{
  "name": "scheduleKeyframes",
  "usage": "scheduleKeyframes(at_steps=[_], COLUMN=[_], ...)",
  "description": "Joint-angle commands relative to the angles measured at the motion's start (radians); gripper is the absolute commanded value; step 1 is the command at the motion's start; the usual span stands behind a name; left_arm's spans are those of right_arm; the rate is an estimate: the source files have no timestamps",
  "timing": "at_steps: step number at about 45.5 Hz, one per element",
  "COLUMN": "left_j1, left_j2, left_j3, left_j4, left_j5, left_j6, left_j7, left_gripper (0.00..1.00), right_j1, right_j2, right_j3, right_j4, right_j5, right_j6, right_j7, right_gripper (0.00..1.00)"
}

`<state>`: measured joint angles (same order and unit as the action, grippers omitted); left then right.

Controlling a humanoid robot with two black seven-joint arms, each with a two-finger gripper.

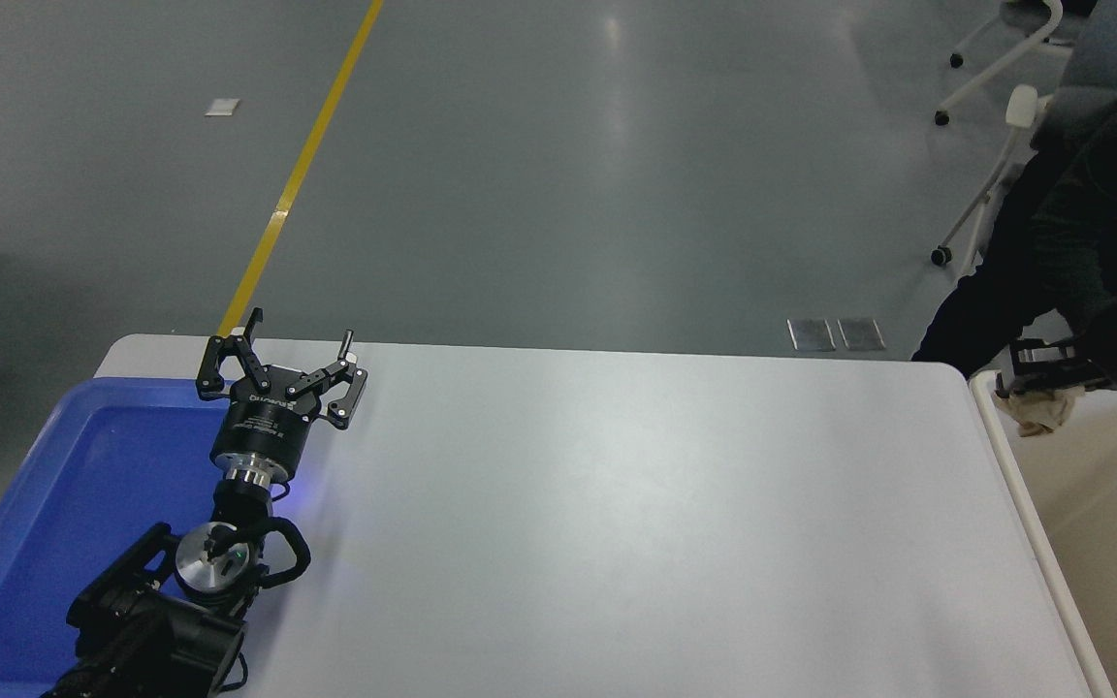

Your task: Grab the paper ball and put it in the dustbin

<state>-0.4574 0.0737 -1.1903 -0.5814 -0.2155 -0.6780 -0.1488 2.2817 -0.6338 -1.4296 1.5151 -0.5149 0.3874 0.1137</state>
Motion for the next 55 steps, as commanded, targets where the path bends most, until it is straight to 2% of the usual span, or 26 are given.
scheduleKeyframes(at_steps=[1, 7, 9, 16, 22, 26, 34, 42, 50, 55], left_j1=[-0.001, -0.001, 0.000, 0.000, 0.000, 0.000, 0.000, 0.000, 0.000, 0.000], left_j2=[0.000, 0.000, 0.000, 0.000, 0.000, 0.000, 0.000, 0.000, 0.000, 0.000], left_j3=[0.001, 0.001, 0.001, 0.001, 0.001, 0.001, 0.001, 0.000, 0.000, 0.000], left_j4=[0.000, 0.000, 0.000, 0.000, 0.000, 0.000, 0.000, 0.000, 0.000, 0.000], left_j5=[0.001, 0.001, 0.001, 0.001, 0.001, 0.001, -0.001, 0.001, -0.001, -0.001], left_j6=[0.000, 0.000, -0.002, 0.000, 0.000, 0.000, 0.000, 0.000, 0.000, 0.000], left_j7=[0.000, 0.000, 0.000, 0.000, 0.000, 0.000, 0.000, 0.000, 0.000, 0.000], left_gripper=[0.99, 0.99, 0.99, 0.99, 0.99, 0.99, 0.99, 0.99, 0.99, 0.99], right_j1=[0.145, 0.134, 0.125, 0.027, -0.137, -0.301, -0.655, -1.040, -1.370, -1.458], right_j2=[-0.001, -0.009, -0.021, -0.110, -0.191, -0.244, -0.329, -0.279, -0.129, -0.024], right_j3=[-0.031, -0.029, -0.031, -0.023, 0.014, 0.118, 0.427, 0.777, 1.222, 1.370], right_j4=[0.017, -0.009, -0.035, -0.163, -0.373, -0.522, -0.820, -1.101, -1.414, -1.527], right_j5=[-0.001, 0.015, 0.016, 0.102, 0.266, 0.366, 0.473, 0.587, 0.590, 0.578], right_j6=[0.105, 0.085, 0.067, -0.064, -0.136, -0.203, -0.289, -0.343, -0.346, -0.343], right_j7=[-0.006, -0.077, -0.088, -0.094, -0.092, -0.092, -0.095, -0.147, -0.226, -0.235], right_gripper=[0.00, 0.00, 0.00, 0.00, 0.00, 0.00, 0.00, 0.00, 0.00, 0.00])
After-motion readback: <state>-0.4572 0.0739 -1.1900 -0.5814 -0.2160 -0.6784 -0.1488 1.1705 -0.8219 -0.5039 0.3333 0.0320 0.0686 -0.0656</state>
